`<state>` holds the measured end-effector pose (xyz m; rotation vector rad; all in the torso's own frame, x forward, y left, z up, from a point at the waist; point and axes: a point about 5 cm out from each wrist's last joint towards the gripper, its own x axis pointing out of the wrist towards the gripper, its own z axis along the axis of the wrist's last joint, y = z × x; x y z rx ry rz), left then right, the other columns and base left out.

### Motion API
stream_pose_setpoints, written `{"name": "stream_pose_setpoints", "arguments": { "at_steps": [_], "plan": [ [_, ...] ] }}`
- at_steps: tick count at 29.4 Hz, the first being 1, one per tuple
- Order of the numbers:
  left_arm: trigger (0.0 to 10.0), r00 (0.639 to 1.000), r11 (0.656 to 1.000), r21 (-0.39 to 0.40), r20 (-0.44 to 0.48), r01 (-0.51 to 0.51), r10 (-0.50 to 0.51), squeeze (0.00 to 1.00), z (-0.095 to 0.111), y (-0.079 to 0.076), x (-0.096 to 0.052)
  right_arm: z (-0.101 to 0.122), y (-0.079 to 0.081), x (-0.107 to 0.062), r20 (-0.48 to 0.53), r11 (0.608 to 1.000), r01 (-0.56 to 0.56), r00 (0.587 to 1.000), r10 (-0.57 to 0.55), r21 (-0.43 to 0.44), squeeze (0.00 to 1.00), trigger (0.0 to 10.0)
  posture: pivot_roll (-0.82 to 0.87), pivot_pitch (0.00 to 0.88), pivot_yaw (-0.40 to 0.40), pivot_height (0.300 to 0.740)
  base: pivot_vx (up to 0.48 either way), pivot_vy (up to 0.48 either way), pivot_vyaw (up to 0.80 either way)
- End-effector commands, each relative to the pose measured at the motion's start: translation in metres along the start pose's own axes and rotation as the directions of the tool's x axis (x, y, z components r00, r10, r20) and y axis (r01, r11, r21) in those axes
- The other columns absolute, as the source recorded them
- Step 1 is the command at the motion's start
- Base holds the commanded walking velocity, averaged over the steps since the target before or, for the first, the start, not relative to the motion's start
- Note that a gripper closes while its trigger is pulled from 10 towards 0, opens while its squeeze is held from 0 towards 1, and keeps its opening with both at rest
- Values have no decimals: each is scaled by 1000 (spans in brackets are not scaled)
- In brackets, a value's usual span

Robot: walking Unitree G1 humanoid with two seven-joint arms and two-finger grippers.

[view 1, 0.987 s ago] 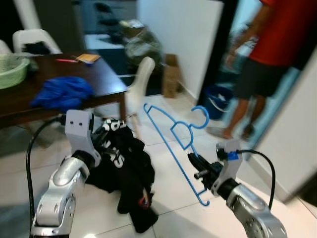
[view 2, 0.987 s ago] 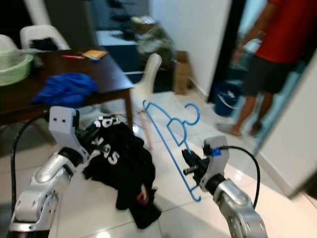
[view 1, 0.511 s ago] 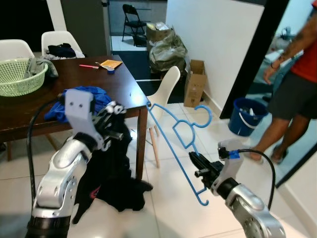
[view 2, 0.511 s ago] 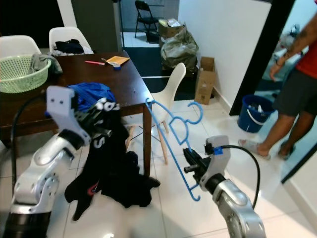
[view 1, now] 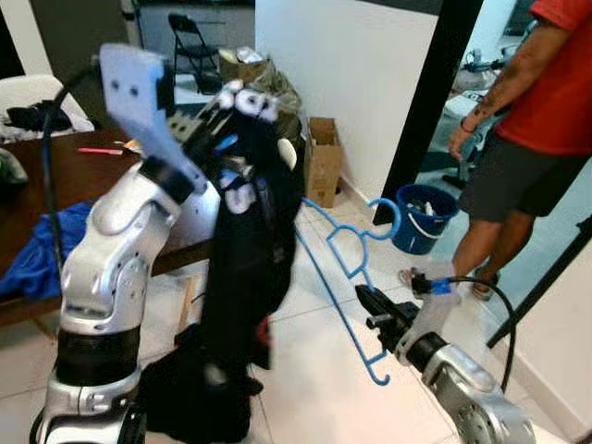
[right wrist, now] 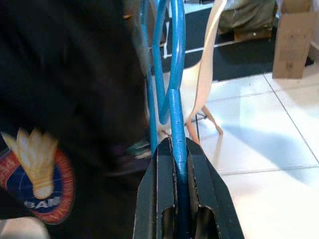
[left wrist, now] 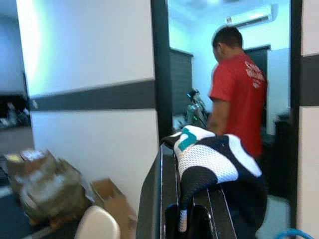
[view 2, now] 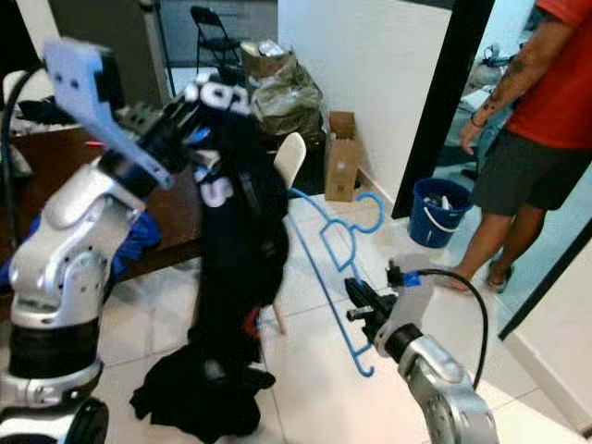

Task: Hang hanger

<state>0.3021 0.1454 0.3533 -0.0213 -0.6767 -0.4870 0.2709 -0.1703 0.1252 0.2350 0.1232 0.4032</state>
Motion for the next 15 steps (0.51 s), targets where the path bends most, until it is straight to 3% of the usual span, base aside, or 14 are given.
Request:
{"name": "stream_pose_setpoints", "arguments": {
  "at_steps": [1,4,5,7,8,10,12,13,14,15],
  "plan": [
    [10000,987,980,127,71,-154,146,0,27,41,2,-1,4,1,1,1000,-14,1000,14,-7,0,10000,29,0,-59,740,480,0,0],
    [10000,987,980,127,71,-154,146,0,27,41,2,-1,4,1,1,1000,-14,1000,14,-7,0,10000,29,0,-59,740,480,0,0],
    [10000,970,952,194,101,-238,222,0,39,61,2,-1,5,1,0,1000,-15,1000,15,-9,0,10000,29,0,-58,740,480,0,0],
    [10000,970,952,194,101,-238,222,0,39,61,2,-1,5,1,0,1000,-15,1000,15,-9,0,10000,29,0,-58,740,480,0,0],
    [10000,951,923,236,130,-303,279,0,50,76,0,-1,5,1,0,1000,-16,1000,16,-8,0,10000,30,0,-58,740,480,0,0],
    [10000,891,820,348,202,-454,407,0,80,110,-8,0,6,1,-1,999,-29,1000,29,-22,0,10000,30,0,-60,740,480,0,0],
    [10000,891,820,348,202,-454,407,0,80,110,-8,0,6,1,-1,999,-29,1000,29,-22,0,10000,30,0,-60,740,480,0,0],
    [10000,857,768,381,237,-515,457,0,93,122,-14,0,6,0,0,999,-35,999,35,-36,0,10000,32,0,-59,740,480,0,769],
    [10000,857,768,381,237,-515,457,0,93,122,-14,0,6,0,0,999,-35,999,35,-36,0,10000,32,0,-59,740,480,0,769],
    [10000,826,716,413,264,-563,498,0,104,130,-20,1,8,-1,5,998,-45,999,45,-47,0,10000,31,0,-57,740,480,0,763]
  ]
}}
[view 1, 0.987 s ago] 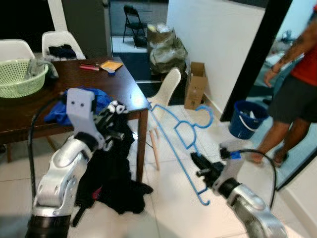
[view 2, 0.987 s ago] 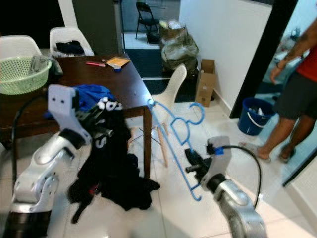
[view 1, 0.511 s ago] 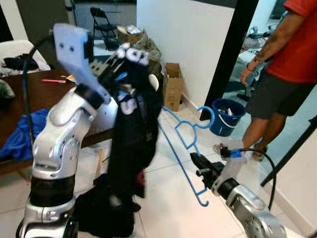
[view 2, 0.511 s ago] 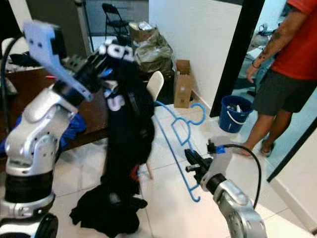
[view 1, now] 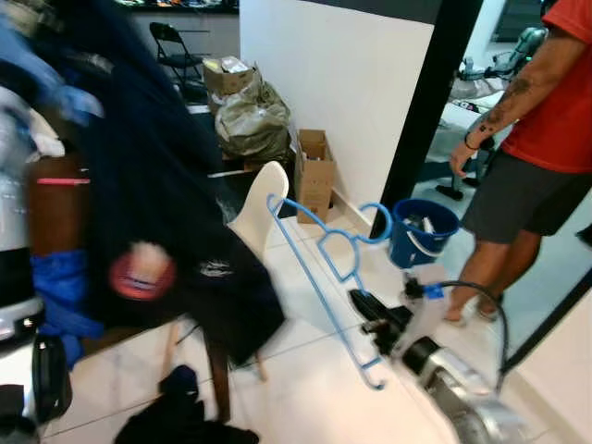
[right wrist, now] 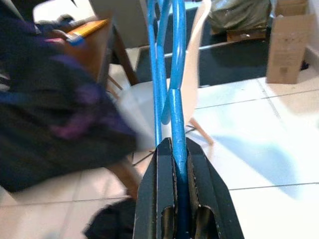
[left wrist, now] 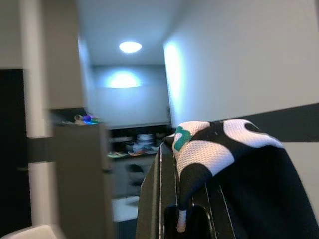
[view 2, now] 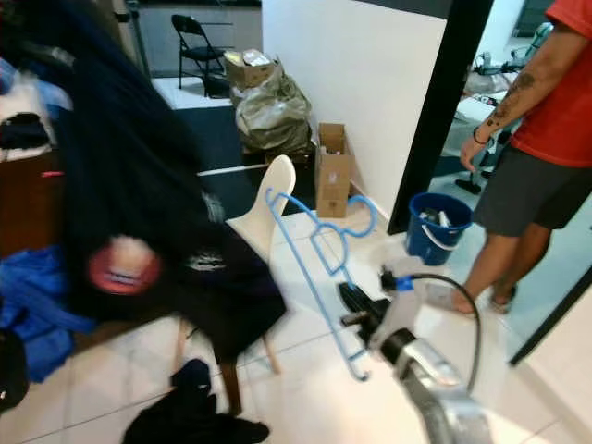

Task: Hang hanger

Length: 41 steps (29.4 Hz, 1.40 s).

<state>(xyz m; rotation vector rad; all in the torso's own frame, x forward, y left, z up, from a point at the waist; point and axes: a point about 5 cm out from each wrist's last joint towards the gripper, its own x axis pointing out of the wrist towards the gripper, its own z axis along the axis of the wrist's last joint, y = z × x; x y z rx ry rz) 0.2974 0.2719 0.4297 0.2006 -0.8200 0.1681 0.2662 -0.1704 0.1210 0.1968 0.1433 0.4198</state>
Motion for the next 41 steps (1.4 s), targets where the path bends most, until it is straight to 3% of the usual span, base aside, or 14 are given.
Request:
{"name": "stream_pose_setpoints", "arguments": {
  "at_steps": [1,8,12,17,19,21,23,25,26,27,32,34,39,41],
  "plan": [
    [10000,993,991,69,50,-112,109,0,15,26,-1,6,8,2,38,999,-38,999,39,-21,0,10000,30,0,-57,740,480,0,763],
    [10000,983,976,115,10,-183,183,0,6,40,-10,6,7,1,34,1000,-29,999,29,-8,0,10000,26,0,-55,740,454,0,739],
    [10000,905,933,201,-252,-298,343,0,-56,48,-62,5,4,0,29,1000,-16,999,15,16,0,10000,29,0,-58,740,0,0,0],
    [10000,870,936,194,-350,-295,347,0,-79,44,-80,5,4,0,21,1000,-17,1000,17,15,0,10000,32,0,-61,740,0,0,0],
    [10000,850,970,102,-468,-220,242,0,-107,23,-99,4,4,1,14,1000,-23,1000,23,12,0,10000,37,0,-67,740,0,0,0],
    [10000,850,970,102,-468,-220,242,0,-107,23,-99,4,4,1,14,1000,-23,1000,23,12,0,10000,37,0,-67,740,0,0,0],
    [10000,845,986,45,-509,-161,161,0,-119,7,-108,4,4,2,12,1000,-25,1000,25,12,0,10000,35,0,-67,740,0,0,0],
    [10000,841,996,-63,-541,-67,22,0,-131,-25,-118,4,4,2,11,1000,-23,1000,23,13,0,10000,30,0,-63,740,0,0,0],
    [10000,841,996,-63,-541,-67,22,0,-131,-25,-118,4,4,2,11,1000,-23,1000,23,13,0,10000,30,0,-63,740,0,0,0],
    [10000,851,989,-151,-519,-2,-77,0,-131,-47,-116,4,4,3,12,1000,-16,1000,16,18,0,10000,26,0,-59,740,0,0,0],
    [10000,853,978,-203,-502,45,-144,0,-129,-60,-114,4,4,3,14,1000,-12,1000,11,20,0,10000,25,0,-57,740,0,0,0],
    [10000,821,948,-275,-495,160,-283,0,-126,-87,-117,4,4,2,15,1000,-5,1000,5,25,0,10000,23,0,-52,740,0,0,0],
    [10000,758,938,-267,-558,220,-337,0,-132,-99,-128,5,4,2,16,1000,-1,1000,1,29,0,10000,22,0,-51,740,0,0,0],
    [10000,710,959,-190,-644,211,-284,0,-145,-91,-142,5,3,1,15,999,-2,1000,1,33,0,10000,22,0,-50,740,0,0,0]
  ]
}}
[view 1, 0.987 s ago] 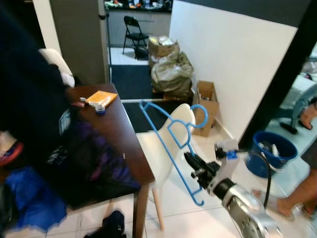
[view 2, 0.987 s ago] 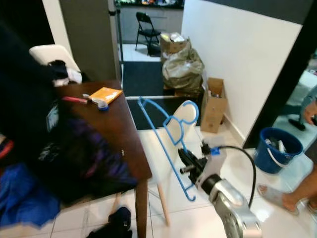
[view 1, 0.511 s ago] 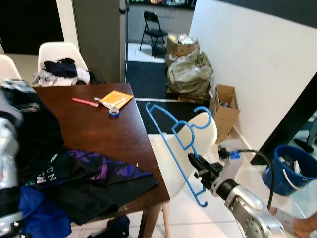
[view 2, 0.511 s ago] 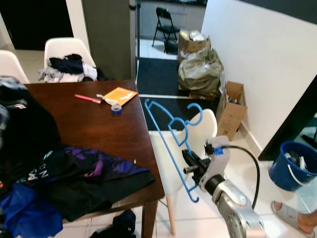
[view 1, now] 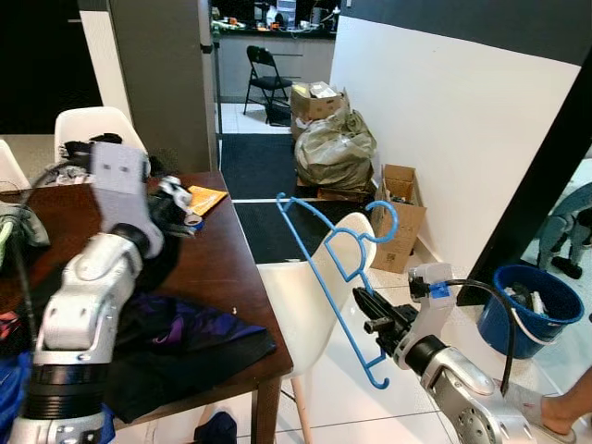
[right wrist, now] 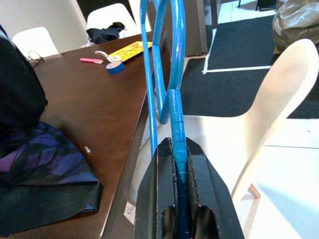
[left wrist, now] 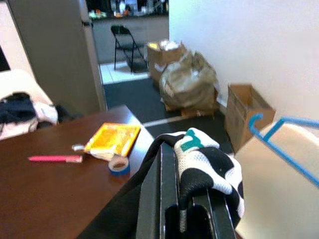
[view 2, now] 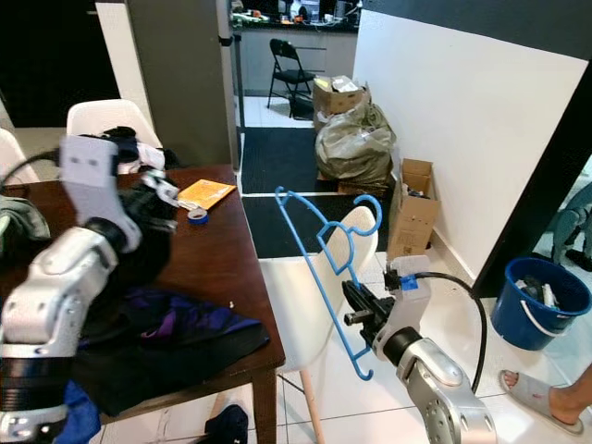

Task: Hang hanger

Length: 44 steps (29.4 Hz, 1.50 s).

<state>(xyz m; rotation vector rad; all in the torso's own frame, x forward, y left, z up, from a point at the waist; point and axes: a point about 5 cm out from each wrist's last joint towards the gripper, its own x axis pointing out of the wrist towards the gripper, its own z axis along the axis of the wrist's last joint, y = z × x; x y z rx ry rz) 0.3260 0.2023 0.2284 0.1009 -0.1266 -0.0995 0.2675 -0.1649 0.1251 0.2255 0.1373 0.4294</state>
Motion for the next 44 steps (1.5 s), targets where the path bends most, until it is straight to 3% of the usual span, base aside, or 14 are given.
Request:
{"name": "stream_pose_setpoints", "arguments": {
  "at_steps": [1,9,10,16,23,28,32,34,38,40,41,42,43,44],
  "plan": [
    [10000,987,993,83,-128,-85,95,0,-22,15,-7,2,-2,-2,4,1000,9,1000,-9,11,0,10000,24,0,-51,740,0,0,0],
    [10000,953,968,191,-221,-164,206,0,-40,34,-18,1,-2,-2,2,1000,5,1000,-5,16,0,10000,27,0,-53,740,0,0,0],
    [10000,939,955,224,-242,-192,245,1000,-46,41,-22,1,-2,-1,1,1000,3,1000,-3,17,0,10000,27,0,-53,740,0,0,0],
    [10000,917,953,216,-292,-212,270,1000,-56,45,-31,2,-2,-2,0,1000,1,1000,-1,18,0,10000,24,0,-53,740,0,0,0],
    [10000,918,963,243,-345,-113,195,1000,-54,51,-35,2,-1,-2,0,1000,2,1000,-2,18,0,10000,22,0,-55,740,0,0,0],
    [10000,916,977,209,-398,42,46,1000,-40,52,-39,3,-2,-1,-2,1000,3,1000,-3,18,0,10000,30,0,-62,740,0,0,0],
    [10000,891,965,164,-438,205,-115,1000,-25,41,-44,3,-3,-1,-4,1000,0,1000,0,19,0,10000,29,0,-64,740,0,0,0],
    [10000,905,953,54,-335,298,-264,1000,8,31,-42,3,-3,-1,-6,1000,0,1000,0,20,0,10000,24,0,-65,740,0,0,0],
    [10000,916,949,14,-269,314,-299,1000,22,30,-41,3,-4,-1,-7,1000,1,1000,-1,20,0,10000,20,0,-65,740,0,0,0],
    [10000,944,943,-63,-9,328,-329,1000,66,34,-36,3,-5,-2,-6,1000,4,1000,-3,21,0,10000,20,0,-66,740,0,0,0],
    [10000,944,943,-63,-9,328,-329,1000,66,34,-36,3,-5,-2,-6,1000,4,1000,-3,21,0,10000,20,0,-66,740,0,0,0],
    [10000,945,942,-98,105,320,-310,851,82,37,-35,3,-5,-2,-5,1000,4,1000,-4,22,0,10000,22,0,-67,740,0,0,0],
    [10000,945,942,-98,105,320,-310,851,82,37,-35,3,-5,-2,-5,1000,4,1000,-4,22,0,10000,22,0,-67,740,0,0,0],
    [10000,942,944,-131,188,303,-277,196,92,40,-34,3,-6,-3,-5,1000,5,1000,-5,23,0,10000,24,0,-68,740,0,0,0]
  ]
}}
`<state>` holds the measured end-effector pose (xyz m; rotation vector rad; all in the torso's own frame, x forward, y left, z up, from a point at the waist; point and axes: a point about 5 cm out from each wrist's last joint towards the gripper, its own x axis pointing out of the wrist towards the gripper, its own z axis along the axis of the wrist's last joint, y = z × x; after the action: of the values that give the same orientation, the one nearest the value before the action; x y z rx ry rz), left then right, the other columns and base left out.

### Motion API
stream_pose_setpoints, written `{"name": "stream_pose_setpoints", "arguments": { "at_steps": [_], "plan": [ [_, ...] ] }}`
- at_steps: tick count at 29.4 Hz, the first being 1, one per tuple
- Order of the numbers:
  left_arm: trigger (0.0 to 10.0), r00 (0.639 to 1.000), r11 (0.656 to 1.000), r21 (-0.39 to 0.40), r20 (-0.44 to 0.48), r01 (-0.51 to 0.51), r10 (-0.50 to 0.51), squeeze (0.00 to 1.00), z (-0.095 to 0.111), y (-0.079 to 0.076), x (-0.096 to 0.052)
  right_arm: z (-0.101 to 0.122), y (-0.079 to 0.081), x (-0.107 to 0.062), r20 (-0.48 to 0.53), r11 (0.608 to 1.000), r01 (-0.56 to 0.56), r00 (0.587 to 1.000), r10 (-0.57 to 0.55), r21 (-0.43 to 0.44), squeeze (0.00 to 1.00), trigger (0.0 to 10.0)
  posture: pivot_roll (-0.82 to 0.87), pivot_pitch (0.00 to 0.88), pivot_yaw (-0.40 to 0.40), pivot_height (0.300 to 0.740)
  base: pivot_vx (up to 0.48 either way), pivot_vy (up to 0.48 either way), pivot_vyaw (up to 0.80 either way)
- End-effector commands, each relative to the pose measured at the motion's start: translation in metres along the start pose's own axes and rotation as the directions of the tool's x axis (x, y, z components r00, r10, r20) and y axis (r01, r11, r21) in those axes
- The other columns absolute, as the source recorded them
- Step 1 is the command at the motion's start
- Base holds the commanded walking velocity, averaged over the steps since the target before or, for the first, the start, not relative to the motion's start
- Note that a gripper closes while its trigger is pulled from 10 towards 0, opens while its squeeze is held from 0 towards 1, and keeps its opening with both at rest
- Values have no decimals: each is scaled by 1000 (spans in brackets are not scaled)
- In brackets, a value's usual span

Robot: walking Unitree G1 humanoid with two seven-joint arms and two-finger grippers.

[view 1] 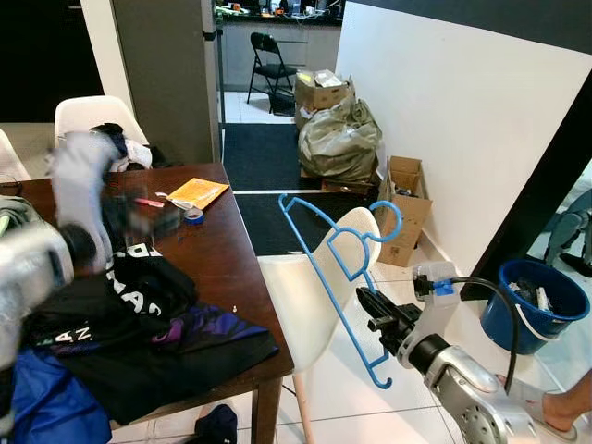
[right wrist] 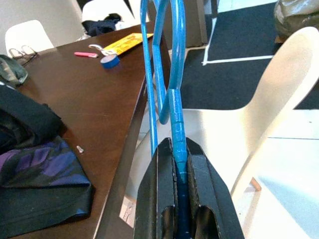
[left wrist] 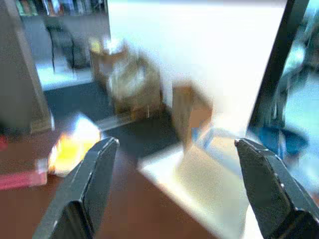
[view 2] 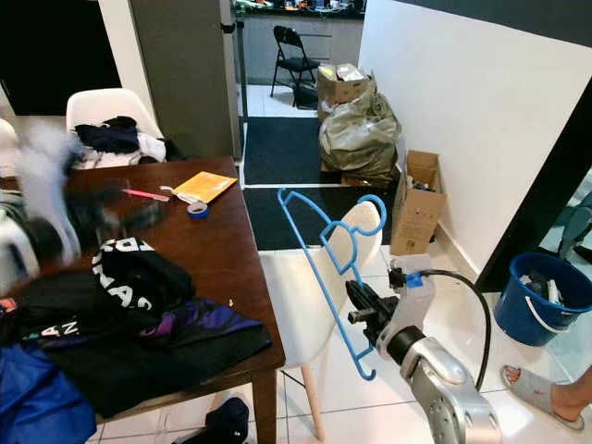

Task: Hang hanger

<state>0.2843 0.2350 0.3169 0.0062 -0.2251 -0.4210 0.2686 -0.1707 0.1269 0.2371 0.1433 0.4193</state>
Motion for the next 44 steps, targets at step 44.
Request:
{"name": "stream_pose_setpoints", "arguments": {
  "at_steps": [44],
  "plan": [
    [10000,927,941,-28,-186,-336,325,0,-135,-55,5,4,8,3,28,997,-69,997,70,-36,0,10000,34,0,-56,740,-196,0,164]
  ]
}}
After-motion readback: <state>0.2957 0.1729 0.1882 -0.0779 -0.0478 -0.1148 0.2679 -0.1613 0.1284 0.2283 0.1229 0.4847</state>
